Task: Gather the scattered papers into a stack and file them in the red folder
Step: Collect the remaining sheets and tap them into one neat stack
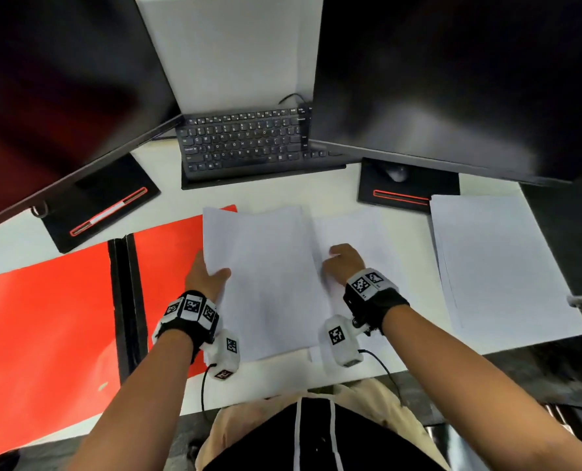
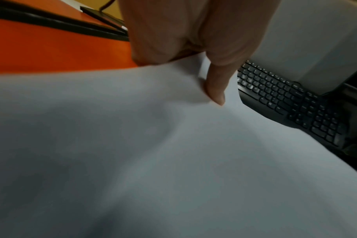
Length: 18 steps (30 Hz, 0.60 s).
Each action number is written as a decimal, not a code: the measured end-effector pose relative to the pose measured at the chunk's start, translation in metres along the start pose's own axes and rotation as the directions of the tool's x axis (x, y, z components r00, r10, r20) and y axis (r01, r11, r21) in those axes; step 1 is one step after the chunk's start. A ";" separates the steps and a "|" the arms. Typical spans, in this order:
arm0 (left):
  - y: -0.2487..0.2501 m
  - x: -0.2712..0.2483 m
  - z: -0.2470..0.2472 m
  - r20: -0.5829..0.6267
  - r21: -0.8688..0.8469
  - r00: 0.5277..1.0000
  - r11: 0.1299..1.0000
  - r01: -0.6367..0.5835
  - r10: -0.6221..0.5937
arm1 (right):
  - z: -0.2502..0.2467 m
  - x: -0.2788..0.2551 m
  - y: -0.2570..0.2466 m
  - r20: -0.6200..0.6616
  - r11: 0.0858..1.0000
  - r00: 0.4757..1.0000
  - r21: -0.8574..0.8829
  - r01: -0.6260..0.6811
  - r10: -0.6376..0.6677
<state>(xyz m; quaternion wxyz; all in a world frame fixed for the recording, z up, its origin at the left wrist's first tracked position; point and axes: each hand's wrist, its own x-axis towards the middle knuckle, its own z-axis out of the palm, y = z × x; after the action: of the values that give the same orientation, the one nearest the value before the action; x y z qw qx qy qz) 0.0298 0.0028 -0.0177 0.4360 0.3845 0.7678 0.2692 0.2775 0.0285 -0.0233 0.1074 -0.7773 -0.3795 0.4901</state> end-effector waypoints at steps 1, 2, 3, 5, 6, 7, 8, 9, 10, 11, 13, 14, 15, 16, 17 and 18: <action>-0.002 0.000 0.000 -0.003 0.001 1.000 1.000 0.005 -0.005 | -0.012 0.001 0.006 -0.126 0.997 0.992 -0.064 -0.035 0.027; -0.002 -0.001 0.000 -0.007 0.000 1.000 1.000 0.004 -0.004 | -0.026 0.002 0.010 -0.267 0.989 0.962 -0.124 -0.084 0.048; -0.002 -0.001 0.000 -0.010 -0.001 1.000 1.000 0.004 -0.004 | -0.040 0.002 0.016 -0.388 0.975 0.918 -0.157 -0.157 0.085; -0.003 0.000 0.001 -0.012 -0.001 1.000 1.000 0.008 -0.008 | -0.061 0.001 0.028 -0.468 0.944 0.862 -0.151 -0.294 0.193; -0.003 0.000 0.001 -0.009 0.005 1.000 1.000 0.010 -0.010 | -0.067 0.001 0.034 -0.443 0.931 0.866 -0.157 -0.328 0.231; -0.003 0.000 0.001 -0.005 0.010 1.000 1.000 0.012 -0.012 | -0.070 0.003 0.040 -0.402 0.922 0.879 -0.174 -0.346 0.255; -0.003 0.001 0.001 -0.007 0.012 1.000 1.000 0.011 -0.010 | -0.072 0.004 0.044 -0.358 0.922 0.895 -0.178 -0.343 0.264; -0.004 0.001 0.001 -0.010 0.013 1.000 1.000 0.011 -0.011 | -0.074 0.008 0.047 -0.315 0.926 0.913 -0.187 -0.329 0.261; -0.004 0.000 0.001 -0.013 0.017 1.000 1.000 0.011 -0.011 | -0.076 0.007 0.049 -0.283 0.932 0.924 -0.177 -0.316 0.259; -0.004 0.000 0.001 -0.014 0.022 1.000 1.000 0.010 -0.009 | -0.077 0.007 0.051 -0.261 0.933 0.932 -0.188 -0.306 0.253; -0.004 -0.001 0.001 -0.018 0.025 1.000 1.000 0.005 -0.005 | -0.079 0.005 0.054 -0.188 0.920 0.960 -0.294 -0.258 0.209; -0.004 -0.003 0.001 -0.023 0.021 1.000 1.000 0.003 -0.002 | -0.077 0.002 0.053 -0.143 0.918 0.970 -0.322 -0.233 0.197; -0.004 -0.005 0.002 -0.031 0.013 1.000 1.000 0.003 -0.002 | -0.075 0.002 0.055 -0.119 0.927 0.974 -0.305 -0.219 0.191; -0.003 -0.007 0.003 -0.039 0.005 0.999 1.000 0.001 -0.001 | -0.073 0.001 0.056 -0.110 0.936 0.976 -0.280 -0.213 0.189; -0.003 -0.009 0.004 -0.048 -0.003 0.999 1.000 -0.001 0.001 | -0.072 0.002 0.056 -0.113 0.945 0.978 -0.260 -0.198 0.174; -0.002 -0.012 0.005 -0.057 -0.014 0.998 1.000 -0.008 0.008 | -0.073 0.002 0.053 -0.118 0.952 0.981 -0.249 -0.177 0.152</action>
<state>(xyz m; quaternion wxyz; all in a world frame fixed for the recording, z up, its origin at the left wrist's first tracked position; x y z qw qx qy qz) 0.0369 -0.0076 -0.0159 0.4158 0.3767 0.7764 0.2871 0.3651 0.0084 -0.0172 -0.0175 -0.8367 -0.3682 0.4051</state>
